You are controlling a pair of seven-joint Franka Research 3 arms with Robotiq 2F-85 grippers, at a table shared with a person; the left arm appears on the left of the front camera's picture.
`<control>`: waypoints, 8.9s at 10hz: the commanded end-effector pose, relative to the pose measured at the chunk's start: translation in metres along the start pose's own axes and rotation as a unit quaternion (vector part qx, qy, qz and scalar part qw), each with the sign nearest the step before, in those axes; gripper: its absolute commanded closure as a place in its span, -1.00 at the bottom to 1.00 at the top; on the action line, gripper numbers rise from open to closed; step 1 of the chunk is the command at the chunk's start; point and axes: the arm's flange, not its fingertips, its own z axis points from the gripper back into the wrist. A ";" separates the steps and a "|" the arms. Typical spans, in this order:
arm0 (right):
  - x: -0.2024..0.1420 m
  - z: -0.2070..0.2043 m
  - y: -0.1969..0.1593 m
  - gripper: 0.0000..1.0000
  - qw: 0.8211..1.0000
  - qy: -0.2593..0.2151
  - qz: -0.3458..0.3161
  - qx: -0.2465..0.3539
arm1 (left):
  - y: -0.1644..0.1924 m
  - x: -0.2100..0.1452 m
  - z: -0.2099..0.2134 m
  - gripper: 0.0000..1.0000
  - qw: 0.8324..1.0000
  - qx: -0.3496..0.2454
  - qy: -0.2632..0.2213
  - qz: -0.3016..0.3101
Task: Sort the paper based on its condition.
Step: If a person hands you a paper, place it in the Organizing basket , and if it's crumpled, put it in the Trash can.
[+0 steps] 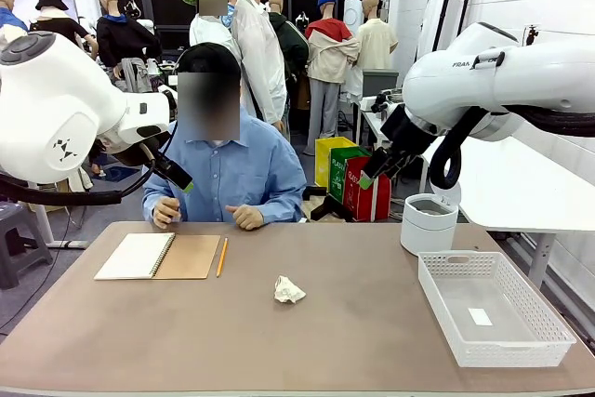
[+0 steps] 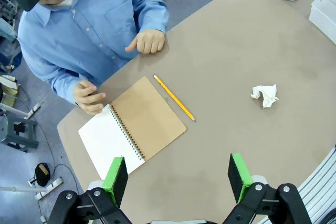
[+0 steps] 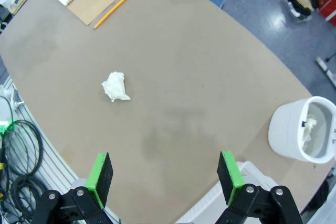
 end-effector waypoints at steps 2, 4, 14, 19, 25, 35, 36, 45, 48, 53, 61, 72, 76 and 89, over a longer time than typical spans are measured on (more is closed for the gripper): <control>0.007 -0.013 0.007 -1.00 1.000 -0.004 0.018 0.010 | 0.000 0.000 0.000 -1.00 1.000 0.001 0.000 -0.002; 0.016 -0.038 0.015 -1.00 0.998 0.001 0.057 0.017 | 0.000 0.000 0.000 -1.00 1.000 0.001 0.000 -0.002; 0.031 -0.124 0.035 -1.00 0.998 0.029 0.060 0.018 | 0.000 0.000 0.000 -1.00 1.000 0.001 0.000 -0.002; 0.031 -0.123 0.036 -1.00 0.998 0.029 0.061 0.018 | 0.000 0.000 0.000 -1.00 1.000 0.001 0.000 -0.002; 0.036 -0.202 0.053 -1.00 0.989 0.083 0.118 0.031 | 0.000 0.000 0.000 -1.00 1.000 0.001 0.000 -0.002; 0.036 -0.298 0.079 -1.00 0.970 0.138 0.186 0.079 | 0.000 0.000 0.000 -1.00 1.000 0.001 0.000 -0.002; 0.035 -0.300 0.081 -1.00 0.967 0.146 0.189 0.083 | 0.000 0.000 0.000 -1.00 1.000 0.001 0.000 -0.002; 0.030 -0.325 0.091 -1.00 0.958 0.175 0.203 0.105 | 0.000 0.000 0.000 -1.00 1.000 0.001 0.000 -0.002; 0.028 -0.328 0.094 -1.00 0.953 0.195 0.204 0.107 | 0.000 0.000 0.000 -1.00 1.000 0.001 0.000 -0.002; 0.027 -0.331 0.095 0.43 0.951 0.203 0.202 0.117 | 0.000 0.000 0.000 -1.00 1.000 0.001 0.000 -0.002; 0.048 -0.270 0.086 1.00 0.967 0.198 0.145 0.069 | 0.000 0.000 0.000 -1.00 1.000 0.001 0.000 -0.002; 0.055 -0.104 -0.035 1.00 0.980 0.125 -0.104 -0.112 | 0.000 0.000 0.000 -1.00 1.000 0.001 0.000 -0.002; 0.062 -0.106 -0.054 1.00 0.980 0.126 -0.108 -0.106 | 0.000 0.000 0.000 -1.00 1.000 0.001 0.000 -0.002; 0.051 -0.115 -0.196 1.00 0.915 0.122 -0.214 -0.318 | 0.000 0.000 0.000 -1.00 1.000 0.001 0.000 -0.002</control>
